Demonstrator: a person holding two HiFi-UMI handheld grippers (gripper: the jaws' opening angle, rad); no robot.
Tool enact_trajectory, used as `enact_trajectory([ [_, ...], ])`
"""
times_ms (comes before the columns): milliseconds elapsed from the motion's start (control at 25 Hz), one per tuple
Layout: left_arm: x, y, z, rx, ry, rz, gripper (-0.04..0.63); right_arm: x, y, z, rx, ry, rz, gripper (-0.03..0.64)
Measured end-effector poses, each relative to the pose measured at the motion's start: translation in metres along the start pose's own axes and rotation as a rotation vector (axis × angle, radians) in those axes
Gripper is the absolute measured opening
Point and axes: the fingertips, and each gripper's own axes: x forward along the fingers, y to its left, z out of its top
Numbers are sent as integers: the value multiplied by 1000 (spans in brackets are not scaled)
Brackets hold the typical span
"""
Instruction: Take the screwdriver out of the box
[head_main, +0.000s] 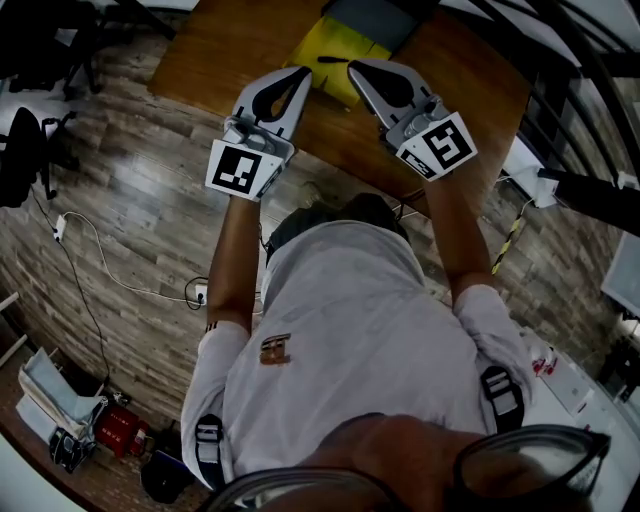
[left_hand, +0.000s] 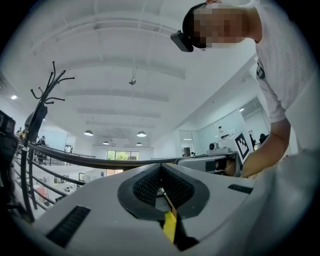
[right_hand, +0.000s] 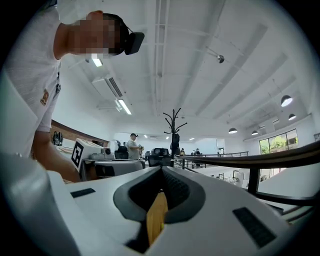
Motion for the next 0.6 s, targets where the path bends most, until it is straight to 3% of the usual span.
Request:
enact_trajectory([
  [600, 45, 33, -48, -33, 72, 13, 17, 41, -65, -66, -77, 261, 70, 34],
])
